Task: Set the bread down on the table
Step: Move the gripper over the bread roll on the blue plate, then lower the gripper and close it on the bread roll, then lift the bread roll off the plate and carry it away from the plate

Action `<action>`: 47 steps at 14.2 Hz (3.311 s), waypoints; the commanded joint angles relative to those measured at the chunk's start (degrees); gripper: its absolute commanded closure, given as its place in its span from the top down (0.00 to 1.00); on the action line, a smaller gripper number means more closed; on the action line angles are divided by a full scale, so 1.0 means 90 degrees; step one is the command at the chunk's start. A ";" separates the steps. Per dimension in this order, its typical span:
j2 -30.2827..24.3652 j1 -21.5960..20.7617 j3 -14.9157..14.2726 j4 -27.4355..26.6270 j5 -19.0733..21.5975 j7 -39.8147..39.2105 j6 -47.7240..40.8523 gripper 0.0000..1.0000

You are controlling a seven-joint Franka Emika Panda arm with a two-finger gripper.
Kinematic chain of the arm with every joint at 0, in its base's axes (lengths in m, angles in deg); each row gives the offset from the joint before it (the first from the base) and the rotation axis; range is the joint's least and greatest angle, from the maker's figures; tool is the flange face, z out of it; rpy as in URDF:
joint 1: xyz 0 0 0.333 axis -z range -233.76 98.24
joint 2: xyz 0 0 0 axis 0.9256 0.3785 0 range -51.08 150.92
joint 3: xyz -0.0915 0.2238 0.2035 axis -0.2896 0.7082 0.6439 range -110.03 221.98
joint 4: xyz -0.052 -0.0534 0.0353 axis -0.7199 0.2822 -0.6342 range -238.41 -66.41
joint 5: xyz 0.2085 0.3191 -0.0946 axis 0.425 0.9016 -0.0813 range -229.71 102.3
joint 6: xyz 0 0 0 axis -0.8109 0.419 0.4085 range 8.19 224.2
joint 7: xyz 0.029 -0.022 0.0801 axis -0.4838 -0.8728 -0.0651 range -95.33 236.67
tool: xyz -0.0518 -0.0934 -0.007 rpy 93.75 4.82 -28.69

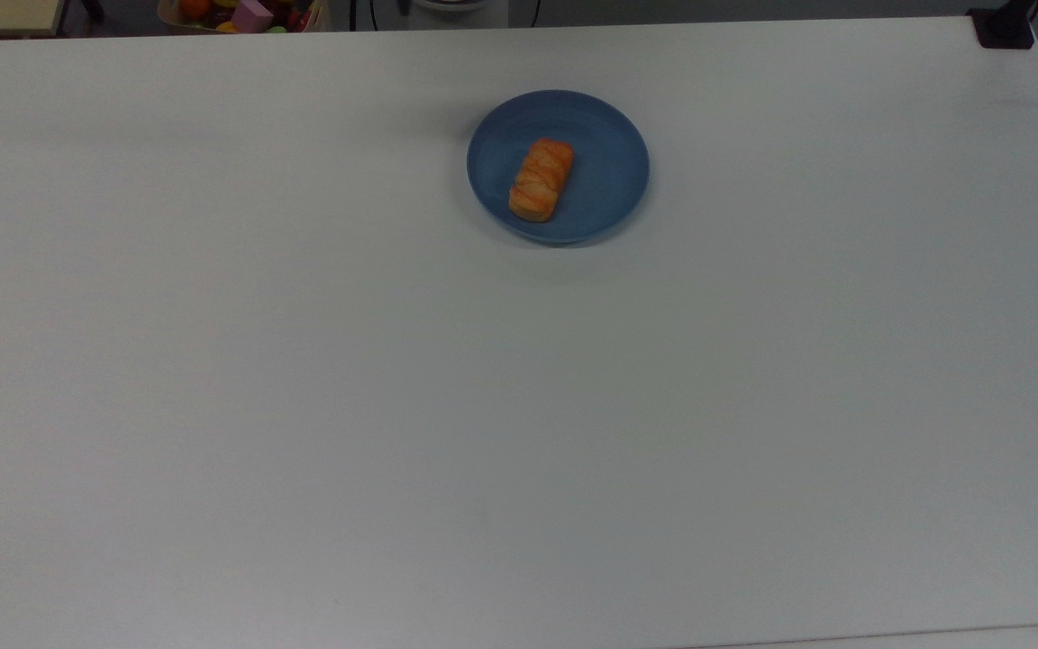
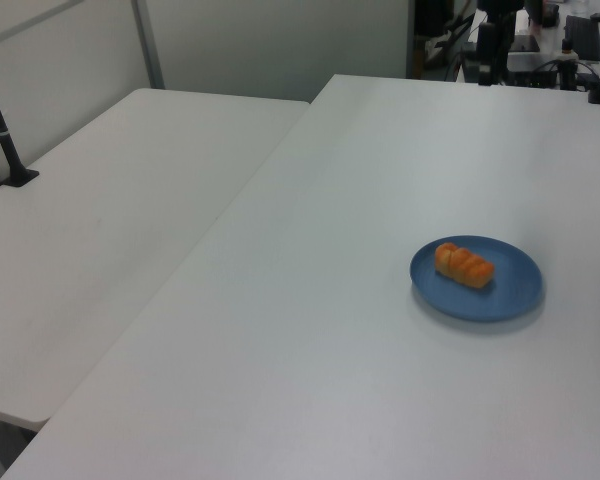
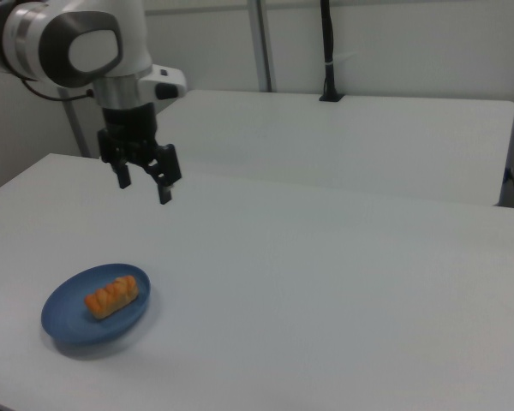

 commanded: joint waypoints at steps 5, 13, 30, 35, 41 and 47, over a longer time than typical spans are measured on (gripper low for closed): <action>-0.0027 -0.0961 -0.0049 -0.1432 -0.0035 0.0773 0.0855 1.00; 0.1026 -0.1645 -0.0058 -0.1922 -0.0064 0.2013 0.2331 1.00; 0.1185 -0.2192 -0.0049 -0.2313 -0.0113 0.2639 0.3065 0.00; 0.0453 -0.2173 -0.0049 -0.1563 -0.0113 0.2610 0.1477 0.00; 0.0139 -0.1520 -0.0137 -0.0596 -0.0308 0.1831 0.0186 0.00; 0.0178 0.0042 -0.0137 0.0118 -0.0367 -0.0042 -0.0080 0.00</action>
